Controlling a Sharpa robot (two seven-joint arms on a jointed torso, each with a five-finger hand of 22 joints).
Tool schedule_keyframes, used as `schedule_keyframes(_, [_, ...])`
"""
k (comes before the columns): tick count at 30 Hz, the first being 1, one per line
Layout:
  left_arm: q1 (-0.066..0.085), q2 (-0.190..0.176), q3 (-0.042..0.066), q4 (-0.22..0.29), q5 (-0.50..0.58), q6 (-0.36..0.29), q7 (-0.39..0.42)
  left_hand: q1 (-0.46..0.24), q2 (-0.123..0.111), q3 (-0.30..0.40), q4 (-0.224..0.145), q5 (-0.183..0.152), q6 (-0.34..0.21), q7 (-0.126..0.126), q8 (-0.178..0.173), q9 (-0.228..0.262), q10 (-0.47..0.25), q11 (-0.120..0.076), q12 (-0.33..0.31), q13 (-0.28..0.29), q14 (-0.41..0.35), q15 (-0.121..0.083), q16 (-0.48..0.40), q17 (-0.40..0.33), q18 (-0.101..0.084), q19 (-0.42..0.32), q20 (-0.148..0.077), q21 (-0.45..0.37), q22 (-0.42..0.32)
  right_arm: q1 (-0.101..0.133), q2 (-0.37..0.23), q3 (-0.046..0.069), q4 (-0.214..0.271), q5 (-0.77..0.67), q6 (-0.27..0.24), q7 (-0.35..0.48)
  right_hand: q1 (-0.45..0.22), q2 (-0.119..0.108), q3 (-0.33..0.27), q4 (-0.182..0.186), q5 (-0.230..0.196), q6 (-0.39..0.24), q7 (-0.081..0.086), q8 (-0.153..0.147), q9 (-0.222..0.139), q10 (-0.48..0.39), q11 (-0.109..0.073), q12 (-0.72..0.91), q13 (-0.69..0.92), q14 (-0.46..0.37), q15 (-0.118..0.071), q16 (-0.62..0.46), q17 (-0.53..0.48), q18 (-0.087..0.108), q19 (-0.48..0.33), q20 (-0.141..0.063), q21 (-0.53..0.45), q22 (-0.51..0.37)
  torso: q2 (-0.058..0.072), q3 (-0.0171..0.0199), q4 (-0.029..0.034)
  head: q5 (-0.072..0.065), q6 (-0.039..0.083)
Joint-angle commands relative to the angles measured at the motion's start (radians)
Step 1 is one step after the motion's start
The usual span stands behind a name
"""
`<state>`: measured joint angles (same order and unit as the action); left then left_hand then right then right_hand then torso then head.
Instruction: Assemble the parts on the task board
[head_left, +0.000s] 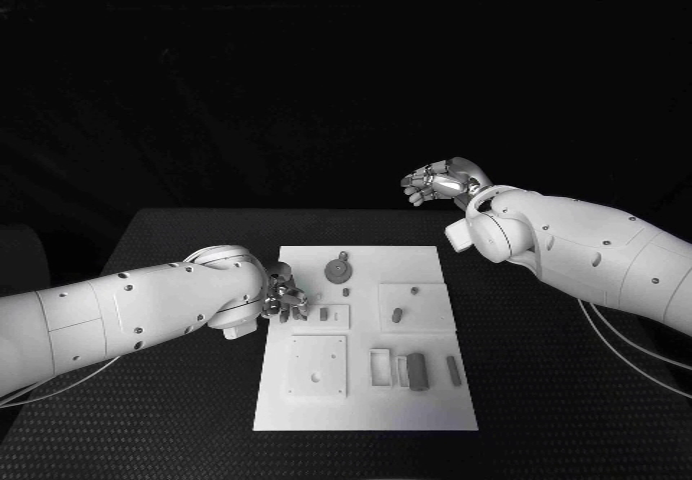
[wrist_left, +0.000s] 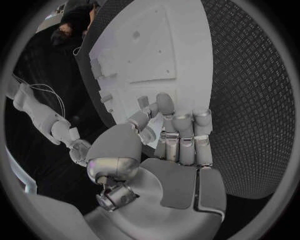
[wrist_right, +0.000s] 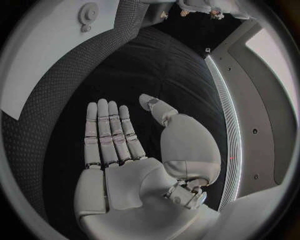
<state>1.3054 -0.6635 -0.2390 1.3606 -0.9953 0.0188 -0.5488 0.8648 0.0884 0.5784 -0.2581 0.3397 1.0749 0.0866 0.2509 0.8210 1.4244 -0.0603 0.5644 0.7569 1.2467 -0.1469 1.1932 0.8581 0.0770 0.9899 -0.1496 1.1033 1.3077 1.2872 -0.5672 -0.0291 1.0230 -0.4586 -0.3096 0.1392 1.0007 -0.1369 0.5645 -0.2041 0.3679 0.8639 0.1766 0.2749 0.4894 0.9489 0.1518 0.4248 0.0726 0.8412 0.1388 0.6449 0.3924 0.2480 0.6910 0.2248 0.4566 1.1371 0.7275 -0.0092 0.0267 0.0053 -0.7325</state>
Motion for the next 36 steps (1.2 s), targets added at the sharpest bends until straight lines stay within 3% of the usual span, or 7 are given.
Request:
schedule_keyframes(1, [-0.002, 0.003, -0.001, 0.000, -0.010, 0.027, -0.007, 0.003, 0.009, 0.005, -0.001, 0.004, 0.056, -0.046, 0.002, 0.091, 0.003, -0.005, -0.003, 0.001, 0.011, -0.021, 0.005, 0.001, 0.013, 0.003, -0.091, 0.006, 0.015, 0.000, 0.000, 0.001, 0.001, -0.006, 0.017, 0.005, -0.009, 0.000, -0.001, 0.004, 0.007, -0.002, 0.008, -0.006, -0.001, 0.002, 0.006, -0.005, -0.001, -0.008, 0.003, -0.007, 0.002, 0.014, -0.003, 0.000, -0.007, 0.002, 0.000, -0.0002, 0.0004, -0.001, 0.002])
schedule_keyframes(11, [-0.002, 0.022, -0.001, -0.012, -0.011, 0.053, -0.013, 0.000, 0.009, 0.004, 0.000, 0.004, 0.058, -0.045, 0.001, 0.090, 0.003, -0.005, -0.003, 0.002, 0.011, -0.020, 0.005, 0.001, 0.012, 0.003, -0.091, 0.006, 0.015, 0.000, 0.000, 0.001, 0.005, -0.006, 0.019, 0.004, -0.009, 0.001, -0.002, 0.004, 0.007, -0.002, 0.008, -0.006, -0.001, 0.002, 0.006, -0.005, -0.001, -0.008, 0.003, -0.007, 0.002, 0.014, -0.004, 0.000, -0.008, 0.002, 0.000, 0.0004, -0.0004, -0.001, 0.000])
schedule_keyframes(13, [-0.003, 0.026, -0.001, -0.014, -0.012, 0.054, -0.014, -0.017, 0.008, -0.001, 0.002, 0.034, 0.073, -0.048, 0.006, 0.094, 0.006, -0.005, -0.001, 0.004, 0.011, -0.020, 0.006, 0.002, 0.011, 0.002, -0.090, 0.006, 0.015, 0.000, -0.001, 0.001, 0.005, -0.006, 0.019, 0.004, -0.009, 0.001, -0.002, 0.004, 0.007, -0.002, 0.008, -0.006, -0.001, 0.002, 0.006, -0.005, -0.001, -0.008, 0.003, -0.007, 0.002, 0.014, -0.004, 0.000, -0.008, 0.002, 0.000, 0.0005, -0.0007, -0.002, 0.000])
schedule_keyframes(20, [-0.006, 0.035, -0.001, -0.016, -0.024, 0.051, -0.008, -0.037, 0.006, -0.003, -0.006, 0.067, 0.091, -0.054, 0.012, 0.101, 0.011, -0.008, 0.004, 0.009, 0.015, -0.023, 0.014, 0.006, 0.012, 0.005, -0.091, 0.010, 0.016, 0.000, -0.001, 0.001, 0.005, -0.006, 0.021, 0.004, -0.009, 0.001, -0.002, 0.004, 0.007, -0.002, 0.008, -0.006, -0.001, 0.002, 0.006, -0.005, -0.001, -0.009, 0.003, -0.008, 0.002, 0.014, -0.004, 0.000, -0.008, 0.002, 0.000, 0.0007, -0.0007, -0.002, 0.000])
schedule_keyframes(36, [-0.015, 0.053, -0.001, -0.025, -0.048, 0.041, -0.002, -0.043, 0.007, -0.001, -0.009, 0.078, 0.098, -0.057, 0.014, 0.105, 0.016, -0.011, 0.011, 0.013, 0.020, -0.025, 0.021, 0.008, 0.013, 0.008, -0.093, 0.012, 0.016, 0.000, -0.001, 0.001, 0.004, -0.006, 0.024, 0.004, -0.009, 0.001, -0.002, 0.004, 0.008, -0.001, 0.008, -0.005, -0.002, 0.002, 0.006, -0.006, -0.001, -0.012, 0.004, -0.010, 0.001, 0.013, -0.006, 0.001, -0.011, 0.003, 0.000, 0.0006, -0.0008, -0.005, -0.001])
